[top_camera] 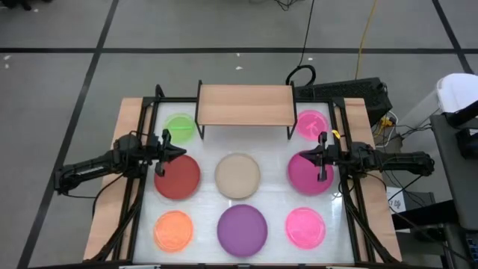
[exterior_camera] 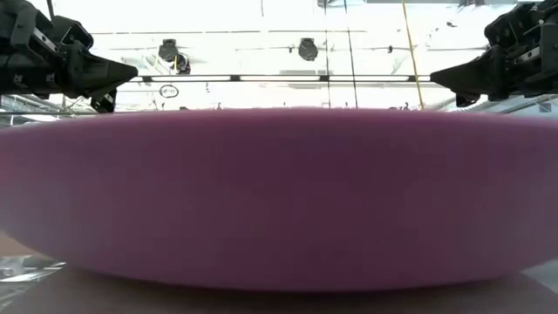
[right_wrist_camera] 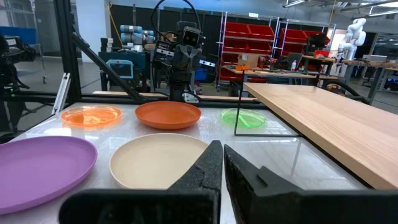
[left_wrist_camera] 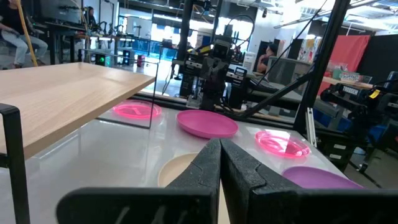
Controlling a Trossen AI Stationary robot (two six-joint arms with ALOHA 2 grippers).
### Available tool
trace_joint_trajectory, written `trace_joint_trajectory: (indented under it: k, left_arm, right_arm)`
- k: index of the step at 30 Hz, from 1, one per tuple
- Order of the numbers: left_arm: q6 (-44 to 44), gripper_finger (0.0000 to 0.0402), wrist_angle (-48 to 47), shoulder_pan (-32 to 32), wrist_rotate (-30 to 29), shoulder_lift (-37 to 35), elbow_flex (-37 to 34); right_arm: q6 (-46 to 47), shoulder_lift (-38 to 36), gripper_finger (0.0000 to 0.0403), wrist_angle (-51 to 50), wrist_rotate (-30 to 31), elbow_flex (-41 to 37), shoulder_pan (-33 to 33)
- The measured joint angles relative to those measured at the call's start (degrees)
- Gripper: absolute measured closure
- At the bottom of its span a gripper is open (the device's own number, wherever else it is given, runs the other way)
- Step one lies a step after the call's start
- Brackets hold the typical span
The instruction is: Place and stack plates onto a shelf
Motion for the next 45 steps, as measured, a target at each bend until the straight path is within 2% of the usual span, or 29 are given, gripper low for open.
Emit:
trace_joint_trajectory:
  k: [22,29,33,37,45]
  left_arm:
    - [0.0,0.0392,0.0,0.0,0.0,0.0,0.0]
    - [0.0,0.0392,0.0,0.0,0.0,0.0,0.0]
    - [0.0,0.0392,0.0,0.0,0.0,0.0,0.0]
    - [0.0,0.0392,0.0,0.0,0.0,0.0,0.0]
    - [0.0,0.0392,0.0,0.0,0.0,0.0,0.0]
  right_arm:
    - [0.4,0.0,0.0399,0.4,0.0,0.0,0.0]
    - [14.9,0.0,0.0399,0.8,0.1,0.0,0.0]
    - [18.1,0.0,0.0399,1.1,0.1,0.0,0.0]
    - [17.5,0.0,0.0399,4.2,0.1,0.0,0.0]
    - [8.9,0.0,0.0399,13.8,1.5,0.0,0.0]
